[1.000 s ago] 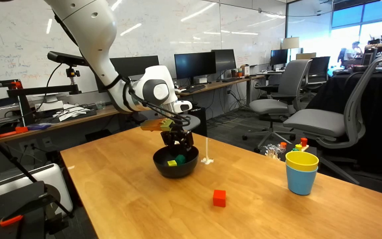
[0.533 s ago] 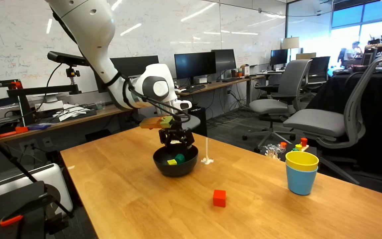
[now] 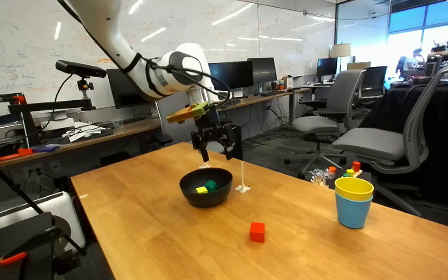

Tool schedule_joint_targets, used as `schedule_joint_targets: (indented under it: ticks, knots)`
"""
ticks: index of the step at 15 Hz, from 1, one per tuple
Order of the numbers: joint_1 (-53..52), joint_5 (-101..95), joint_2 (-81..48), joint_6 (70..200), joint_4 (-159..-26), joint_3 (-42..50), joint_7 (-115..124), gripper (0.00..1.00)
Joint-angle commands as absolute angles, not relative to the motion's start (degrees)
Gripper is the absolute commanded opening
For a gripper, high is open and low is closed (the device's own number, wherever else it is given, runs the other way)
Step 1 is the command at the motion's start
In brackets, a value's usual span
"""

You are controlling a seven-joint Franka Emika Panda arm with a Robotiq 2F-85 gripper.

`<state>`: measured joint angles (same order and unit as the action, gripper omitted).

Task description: Put the yellow, green and orange blocks inside the black bowl

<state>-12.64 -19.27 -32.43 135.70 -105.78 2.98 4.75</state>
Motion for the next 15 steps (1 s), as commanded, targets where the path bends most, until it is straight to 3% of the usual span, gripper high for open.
schedule_joint_targets:
  ticks: [1, 15]
  knots:
    - [-11.4, -20.1, -30.7, 130.6, -102.2, 4.9, 7.6, 1.00]
    - [-7.0, -16.9, -37.2, 128.0, -96.5, 12.8, 34.3, 1.00]
